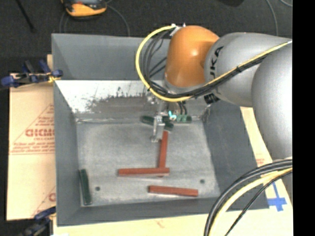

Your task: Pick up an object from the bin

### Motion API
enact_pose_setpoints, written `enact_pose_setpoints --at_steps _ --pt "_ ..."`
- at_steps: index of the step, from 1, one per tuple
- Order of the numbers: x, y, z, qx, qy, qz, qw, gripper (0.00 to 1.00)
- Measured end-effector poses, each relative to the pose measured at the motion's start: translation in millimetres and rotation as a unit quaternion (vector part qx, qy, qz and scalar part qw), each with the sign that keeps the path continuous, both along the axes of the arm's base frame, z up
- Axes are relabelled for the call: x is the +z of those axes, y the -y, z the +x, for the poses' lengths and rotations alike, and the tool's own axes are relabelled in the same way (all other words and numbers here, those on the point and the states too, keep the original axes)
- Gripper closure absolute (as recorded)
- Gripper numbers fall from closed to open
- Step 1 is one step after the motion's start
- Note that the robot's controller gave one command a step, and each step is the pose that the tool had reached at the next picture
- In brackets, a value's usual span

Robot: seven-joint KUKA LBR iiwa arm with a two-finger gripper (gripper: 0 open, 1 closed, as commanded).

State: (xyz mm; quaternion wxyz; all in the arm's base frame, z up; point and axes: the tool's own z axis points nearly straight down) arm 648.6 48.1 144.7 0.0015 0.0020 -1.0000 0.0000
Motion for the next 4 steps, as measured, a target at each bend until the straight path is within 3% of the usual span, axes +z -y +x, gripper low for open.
enact_pose_setpoints --at_steps 1,2,3,4 --pt "5 0 2.0 0.0 0.004 0.0 1.0 0.0" --pt "-19 -12 -27.4 0.057 0.0083 -0.001 0.9984 0.0" --pt "-47 -31 -60.7 0.105 0.0013 0.0 0.9945 0.0" --pt "-51 -18 -86.1 0.069 0.0031 0.001 0.9976 0.0"
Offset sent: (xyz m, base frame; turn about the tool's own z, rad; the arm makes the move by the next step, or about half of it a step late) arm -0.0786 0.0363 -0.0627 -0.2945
